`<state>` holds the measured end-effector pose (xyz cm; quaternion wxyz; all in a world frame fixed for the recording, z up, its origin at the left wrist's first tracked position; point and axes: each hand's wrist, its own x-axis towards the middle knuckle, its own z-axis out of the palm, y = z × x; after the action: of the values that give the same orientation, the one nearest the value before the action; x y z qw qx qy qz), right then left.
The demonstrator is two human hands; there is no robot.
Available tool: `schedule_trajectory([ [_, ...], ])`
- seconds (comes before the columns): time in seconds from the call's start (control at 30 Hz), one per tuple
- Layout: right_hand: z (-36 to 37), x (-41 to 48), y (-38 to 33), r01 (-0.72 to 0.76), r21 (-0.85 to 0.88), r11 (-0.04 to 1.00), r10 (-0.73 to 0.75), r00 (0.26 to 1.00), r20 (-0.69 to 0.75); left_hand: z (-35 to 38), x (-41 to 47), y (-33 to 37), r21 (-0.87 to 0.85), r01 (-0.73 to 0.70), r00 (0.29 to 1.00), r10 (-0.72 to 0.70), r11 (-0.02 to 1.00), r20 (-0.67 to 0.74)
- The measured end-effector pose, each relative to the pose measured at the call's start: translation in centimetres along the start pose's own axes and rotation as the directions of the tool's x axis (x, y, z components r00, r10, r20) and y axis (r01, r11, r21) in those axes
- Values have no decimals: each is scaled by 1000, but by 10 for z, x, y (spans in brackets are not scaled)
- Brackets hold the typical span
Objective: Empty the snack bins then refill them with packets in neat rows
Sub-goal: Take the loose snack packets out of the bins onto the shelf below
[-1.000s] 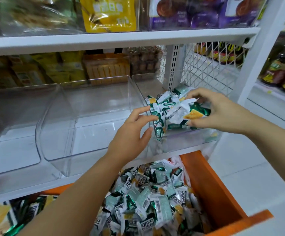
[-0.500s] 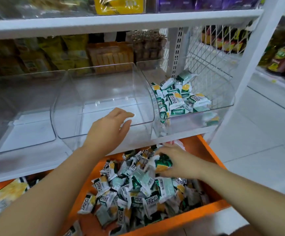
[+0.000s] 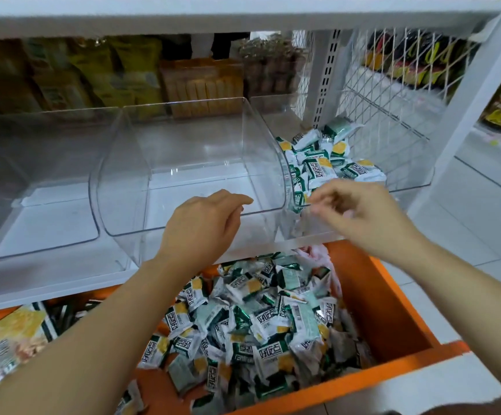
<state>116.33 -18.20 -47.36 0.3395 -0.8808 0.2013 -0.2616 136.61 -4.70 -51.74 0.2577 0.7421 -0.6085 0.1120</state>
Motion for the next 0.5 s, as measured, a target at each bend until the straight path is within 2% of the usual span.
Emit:
schedule_trajectory([
  [0.07,-12,23,7,-6,-61,998,1,997,-80,0,0,0,-5,2,1000,-2,1000,0],
  [0.1,-16,37,14,-43,-129,991,35,998,-58,0,0,0,-4,0,1000,0,1000,-1],
  [0.2,-21,78,40,-136,-309,941,200,962,185,0,-1,1,0,-4,1000,4,1000,-3],
  [0.33,-8,117,56,-98,-425,900,317,817,482,1,-1,0,9,-6,1000,6,1000,-8],
  [0.43,7,134,58,-6,-486,874,335,733,592,1,0,-1,18,-14,1000,14,1000,-11],
  [0.5,9,141,57,0,-511,860,370,690,623,1,1,-1,26,-28,1000,28,999,-12],
])
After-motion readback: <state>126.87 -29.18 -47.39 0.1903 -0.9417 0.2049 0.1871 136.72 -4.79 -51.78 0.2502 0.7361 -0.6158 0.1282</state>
